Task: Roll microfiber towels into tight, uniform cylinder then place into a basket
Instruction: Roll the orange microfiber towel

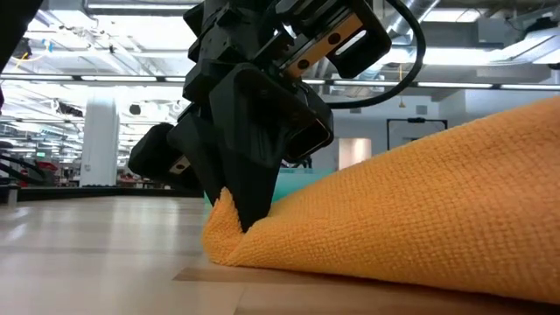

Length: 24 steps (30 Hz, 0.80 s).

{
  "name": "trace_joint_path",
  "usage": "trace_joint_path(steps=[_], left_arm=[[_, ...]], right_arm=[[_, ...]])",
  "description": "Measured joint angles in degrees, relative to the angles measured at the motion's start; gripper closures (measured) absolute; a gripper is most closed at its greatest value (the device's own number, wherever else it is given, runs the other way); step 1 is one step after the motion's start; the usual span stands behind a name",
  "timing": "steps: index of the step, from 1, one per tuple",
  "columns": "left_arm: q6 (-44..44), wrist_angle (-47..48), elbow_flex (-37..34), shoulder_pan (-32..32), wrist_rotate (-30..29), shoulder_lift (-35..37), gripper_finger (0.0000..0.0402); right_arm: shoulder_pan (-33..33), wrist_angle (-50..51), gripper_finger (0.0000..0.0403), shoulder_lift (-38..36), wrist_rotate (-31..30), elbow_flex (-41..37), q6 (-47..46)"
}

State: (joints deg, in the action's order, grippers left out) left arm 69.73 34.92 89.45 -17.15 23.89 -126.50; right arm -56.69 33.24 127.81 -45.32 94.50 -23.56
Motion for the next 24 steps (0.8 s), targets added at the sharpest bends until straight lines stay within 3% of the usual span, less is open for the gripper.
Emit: trace_joint_path(steps=[5, 11, 19, 24], left_arm=[[-0.30, -0.02, 0.00, 0.00, -0.09, 0.00, 0.0393], [-1.08, -0.04, 0.00, -0.02, -0.14, 0.00, 0.0393], [-1.11, -0.07, 0.00, -0.02, -0.23, 0.00, 0.0391], [-1.11, -0.09, 0.00, -0.03, -0.27, 0.00, 0.0390]], right_arm=[[3.77, -0.48, 0.0229, -0.02, 8.34, 0.02, 3.93], [6.25, -0.37, 0.0172, -0.02, 16.58, 0.02, 0.78], [5.28, 2.41, 0.0181, -0.11, 16.65, 2.68, -0.30], [4.96, 6.93, 0.0206, -0.17, 12.66, 4.81, -0.17]])
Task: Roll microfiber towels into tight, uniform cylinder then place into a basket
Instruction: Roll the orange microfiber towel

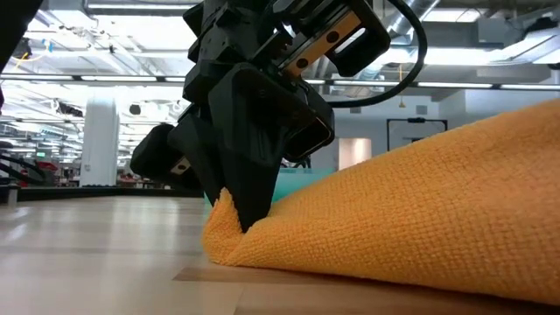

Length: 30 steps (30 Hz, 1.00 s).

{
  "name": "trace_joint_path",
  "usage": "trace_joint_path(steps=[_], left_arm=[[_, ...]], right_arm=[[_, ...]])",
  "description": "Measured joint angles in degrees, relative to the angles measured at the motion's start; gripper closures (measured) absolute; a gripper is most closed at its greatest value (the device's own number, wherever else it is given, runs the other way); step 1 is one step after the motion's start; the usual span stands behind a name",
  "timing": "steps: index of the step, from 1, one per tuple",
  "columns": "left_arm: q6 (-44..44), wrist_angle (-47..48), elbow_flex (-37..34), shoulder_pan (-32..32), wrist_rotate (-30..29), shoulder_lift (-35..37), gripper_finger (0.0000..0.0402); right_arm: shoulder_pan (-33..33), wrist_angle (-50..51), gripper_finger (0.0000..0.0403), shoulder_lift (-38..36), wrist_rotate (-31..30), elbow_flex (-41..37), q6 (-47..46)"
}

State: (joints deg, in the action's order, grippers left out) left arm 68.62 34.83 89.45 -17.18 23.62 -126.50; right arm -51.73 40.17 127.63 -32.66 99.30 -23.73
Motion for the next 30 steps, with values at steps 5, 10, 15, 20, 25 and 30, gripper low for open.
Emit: trace_joint_path(steps=[5, 10, 15, 20, 25, 30], left_arm=[[0.00, 0.00, 0.00, -0.14, -0.13, 0.00, 0.0390], [0.02, 0.00, 0.00, -0.14, -0.13, 0.00, 0.0390], [0.02, 0.00, 0.00, -0.16, -0.13, 0.00, 0.0390], [-0.45, 0.00, 0.00, -0.19, -0.13, 0.00, 0.0390], [-1.95, 0.00, 0.00, -0.23, -0.13, 0.00, 0.0390], [-3.42, 0.00, 0.00, -0.75, -0.77, 0.04, 0.0390]], right_arm=[[0.65, 3.77, 0.0225, 0.00, -0.15, 0.24, 0.10], [2.13, 6.45, 0.0231, 0.00, 2.08, -0.04, -3.59], [3.75, 8.67, 0.0221, 0.09, 6.32, -0.04, -7.57], [5.35, 9.10, 0.0195, 0.09, 13.18, -0.04, -13.78], [6.14, 9.13, 0.0176, 0.11, 13.86, -0.04, -17.52], [6.48, 7.07, 0.0173, 0.11, 13.37, -2.86, -18.61]])
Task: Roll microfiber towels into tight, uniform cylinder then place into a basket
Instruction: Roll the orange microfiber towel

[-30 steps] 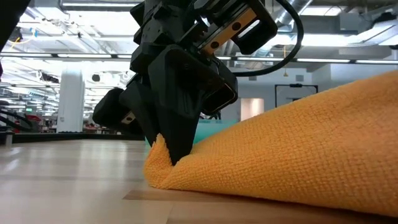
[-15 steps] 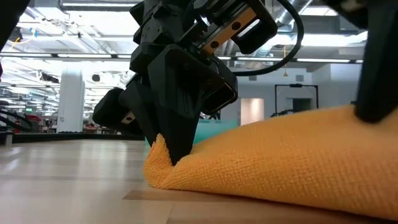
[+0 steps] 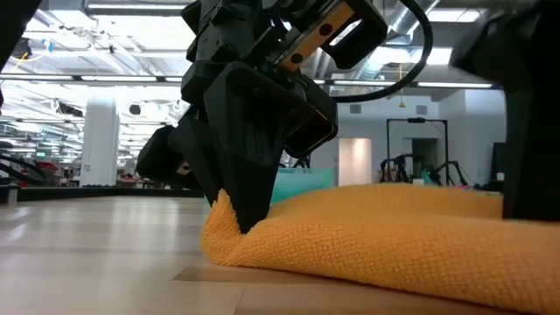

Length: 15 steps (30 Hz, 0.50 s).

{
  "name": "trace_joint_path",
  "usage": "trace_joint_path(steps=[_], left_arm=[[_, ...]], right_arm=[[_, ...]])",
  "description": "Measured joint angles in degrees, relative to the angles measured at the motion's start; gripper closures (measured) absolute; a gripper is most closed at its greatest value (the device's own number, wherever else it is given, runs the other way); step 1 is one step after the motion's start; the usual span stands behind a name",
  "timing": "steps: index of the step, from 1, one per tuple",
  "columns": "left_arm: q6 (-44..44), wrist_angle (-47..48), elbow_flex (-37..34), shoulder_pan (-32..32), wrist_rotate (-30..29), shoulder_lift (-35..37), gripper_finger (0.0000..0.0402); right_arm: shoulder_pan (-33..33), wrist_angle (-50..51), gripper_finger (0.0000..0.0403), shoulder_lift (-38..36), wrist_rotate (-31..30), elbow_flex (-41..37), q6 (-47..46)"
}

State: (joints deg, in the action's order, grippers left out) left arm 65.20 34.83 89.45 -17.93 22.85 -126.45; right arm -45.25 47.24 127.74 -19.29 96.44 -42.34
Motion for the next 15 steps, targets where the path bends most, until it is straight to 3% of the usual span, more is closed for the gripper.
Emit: trace_joint_path(steps=[9, 15], left_arm=[[-0.90, 0.00, 0.00, -0.47, -1.14, 0.00, 0.0390], [-1.80, 0.00, 0.00, -0.55, -2.87, 0.02, 0.0390]], right_arm=[[0.02, -5.03, 0.0182, -0.09, 1.56, -3.28, -4.19], [-0.24, -6.66, 0.0236, -0.09, 2.19, -3.36, -4.77]])
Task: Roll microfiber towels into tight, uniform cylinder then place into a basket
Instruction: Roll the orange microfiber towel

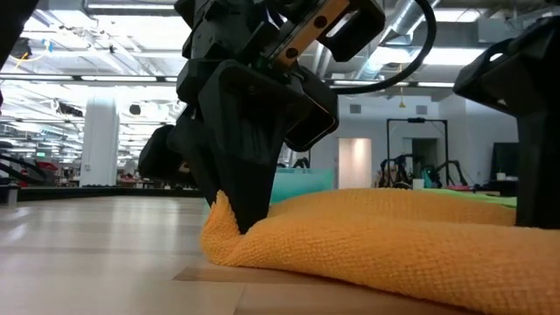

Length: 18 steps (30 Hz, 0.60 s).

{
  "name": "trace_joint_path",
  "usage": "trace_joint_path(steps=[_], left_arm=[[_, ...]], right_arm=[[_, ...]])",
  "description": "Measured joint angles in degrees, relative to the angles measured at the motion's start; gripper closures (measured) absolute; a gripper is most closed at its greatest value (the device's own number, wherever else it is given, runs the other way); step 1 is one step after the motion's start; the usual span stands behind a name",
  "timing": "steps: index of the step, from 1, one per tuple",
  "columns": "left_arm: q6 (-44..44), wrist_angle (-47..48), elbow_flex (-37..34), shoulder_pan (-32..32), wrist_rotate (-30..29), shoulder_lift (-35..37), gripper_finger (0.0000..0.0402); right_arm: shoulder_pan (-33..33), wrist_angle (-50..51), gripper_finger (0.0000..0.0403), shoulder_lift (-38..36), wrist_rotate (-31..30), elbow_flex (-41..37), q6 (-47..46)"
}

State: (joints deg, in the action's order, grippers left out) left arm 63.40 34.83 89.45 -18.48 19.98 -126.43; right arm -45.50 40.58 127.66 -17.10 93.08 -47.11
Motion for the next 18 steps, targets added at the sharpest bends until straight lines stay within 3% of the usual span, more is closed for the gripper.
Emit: trace_joint_path(steps=[10, 14, 18], left_arm=[[-8.20, -2.48, -0.04, -1.50, -4.64, 0.04, 0.0390], [-13.28, -3.81, -0.04, -2.26, -5.71, 0.02, 0.0390], [-16.18, -3.96, -0.04, -2.76, -5.72, 0.02, 0.0390]], right_arm=[[-0.20, -0.32, 0.0374, -0.17, -1.25, -1.91, -3.93], [-0.61, -0.31, 0.0382, -0.11, -1.72, -1.97, -3.90], [-0.61, -0.35, 0.0364, -0.05, -1.64, -2.01, -3.92]])
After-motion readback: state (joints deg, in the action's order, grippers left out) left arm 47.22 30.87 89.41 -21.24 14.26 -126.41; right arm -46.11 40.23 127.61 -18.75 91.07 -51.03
